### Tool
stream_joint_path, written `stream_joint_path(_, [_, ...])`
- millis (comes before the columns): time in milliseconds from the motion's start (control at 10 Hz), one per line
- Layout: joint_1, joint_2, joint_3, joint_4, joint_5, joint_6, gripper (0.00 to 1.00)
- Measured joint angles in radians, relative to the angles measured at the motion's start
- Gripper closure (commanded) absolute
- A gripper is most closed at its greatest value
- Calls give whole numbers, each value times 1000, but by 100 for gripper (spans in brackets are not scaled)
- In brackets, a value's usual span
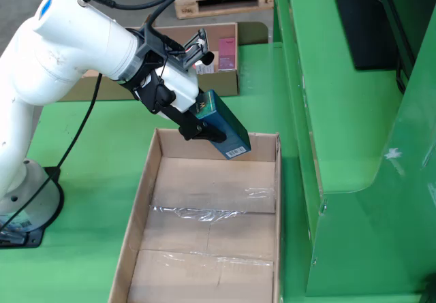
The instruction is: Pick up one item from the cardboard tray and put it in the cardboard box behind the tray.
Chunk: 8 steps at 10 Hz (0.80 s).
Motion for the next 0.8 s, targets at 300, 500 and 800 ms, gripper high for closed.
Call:
stream_joint_path(300, [23, 0, 0, -9, -2, -3, 100])
stream_joint_path(500, [54, 0, 2, -35, 8, -8, 100])
stream_joint_path(800, [158, 0, 2, -75, 46, -23, 100])
